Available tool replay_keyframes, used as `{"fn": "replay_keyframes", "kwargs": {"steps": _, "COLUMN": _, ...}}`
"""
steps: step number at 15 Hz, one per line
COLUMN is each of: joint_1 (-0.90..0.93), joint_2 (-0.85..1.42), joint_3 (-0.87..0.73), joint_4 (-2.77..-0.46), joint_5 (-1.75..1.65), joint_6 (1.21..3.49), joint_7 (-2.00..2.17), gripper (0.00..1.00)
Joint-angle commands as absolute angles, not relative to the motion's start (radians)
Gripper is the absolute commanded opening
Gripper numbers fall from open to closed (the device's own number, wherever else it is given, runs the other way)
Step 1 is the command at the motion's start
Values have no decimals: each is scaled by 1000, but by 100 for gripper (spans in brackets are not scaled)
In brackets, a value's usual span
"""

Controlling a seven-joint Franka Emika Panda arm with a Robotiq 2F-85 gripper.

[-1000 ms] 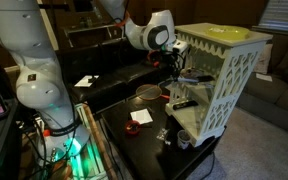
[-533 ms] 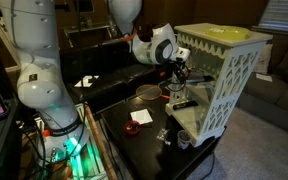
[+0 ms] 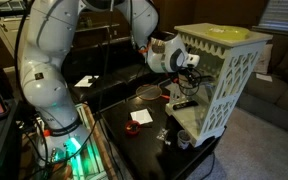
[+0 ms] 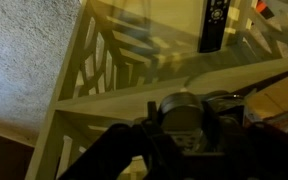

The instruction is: Pick up the remote on top of the rack and put it on the top shelf

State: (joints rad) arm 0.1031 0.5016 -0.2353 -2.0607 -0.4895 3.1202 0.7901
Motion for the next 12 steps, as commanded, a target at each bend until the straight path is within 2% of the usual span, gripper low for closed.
{"fn": "replay_keyframes", "kwargs": {"steps": 1, "joint_1": 155, "joint_2": 598, "joint_3": -289, "joint_4": -1934, "joint_5": -489, "joint_6": 3104, "joint_7": 817, "gripper": 20}}
{"fn": "replay_keyframes", "kwargs": {"steps": 11, "joint_1": 155, "joint_2": 711, "joint_3": -299, "joint_4": -1806, "joint_5": -453, "joint_6": 3033, "joint_7": 854, "gripper": 20}}
{"fn": "replay_keyframes", "kwargs": {"steps": 12, "joint_1": 157, "joint_2": 713, "joint_3": -301, "joint_4": -1802, "joint_5": -452, "joint_6": 3037, "joint_7": 863, "gripper": 70}}
